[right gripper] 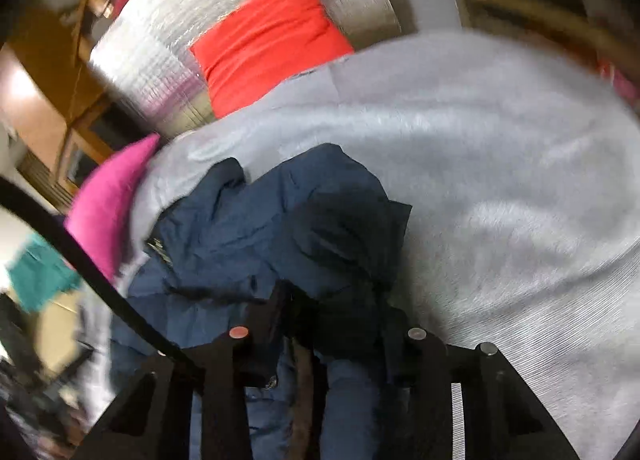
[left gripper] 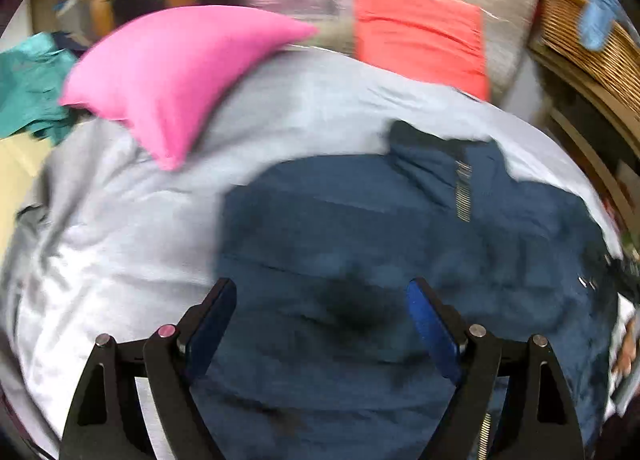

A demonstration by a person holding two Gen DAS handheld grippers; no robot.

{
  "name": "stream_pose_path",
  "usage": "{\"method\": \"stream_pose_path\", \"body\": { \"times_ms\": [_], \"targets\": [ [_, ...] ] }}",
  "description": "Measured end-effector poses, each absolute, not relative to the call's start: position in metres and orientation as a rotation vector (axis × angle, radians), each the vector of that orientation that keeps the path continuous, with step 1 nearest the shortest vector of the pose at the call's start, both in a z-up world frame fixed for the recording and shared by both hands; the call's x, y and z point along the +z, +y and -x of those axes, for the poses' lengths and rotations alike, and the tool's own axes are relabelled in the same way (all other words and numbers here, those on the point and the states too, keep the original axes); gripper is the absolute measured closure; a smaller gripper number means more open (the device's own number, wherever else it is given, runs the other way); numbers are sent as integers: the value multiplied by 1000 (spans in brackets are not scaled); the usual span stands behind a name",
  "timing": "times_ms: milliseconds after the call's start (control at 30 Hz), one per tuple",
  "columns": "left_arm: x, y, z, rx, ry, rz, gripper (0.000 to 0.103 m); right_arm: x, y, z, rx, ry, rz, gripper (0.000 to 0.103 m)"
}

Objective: Fold large clothes

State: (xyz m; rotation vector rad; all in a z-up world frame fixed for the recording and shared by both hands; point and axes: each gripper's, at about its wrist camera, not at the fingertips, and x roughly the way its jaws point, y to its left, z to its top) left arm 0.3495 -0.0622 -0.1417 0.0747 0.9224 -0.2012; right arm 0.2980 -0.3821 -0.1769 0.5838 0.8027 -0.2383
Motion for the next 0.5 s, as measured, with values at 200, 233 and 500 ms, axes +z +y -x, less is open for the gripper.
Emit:
{"method": "stream_pose_path", "body": {
  "times_ms": [200, 233, 500],
  "targets": [
    [-192, -44, -376, -105, 1136, -43, 16, -184, -380, -297, -303, 846, -584, 60],
    [-191, -45, -376, -117, 1136, -34, 16, -176, -379, -293, -293, 830, -593, 60],
    [-169, -45, -367, -147, 1085, -20, 16, -162, -388, -258, -289, 846, -646, 31]
  ]
}}
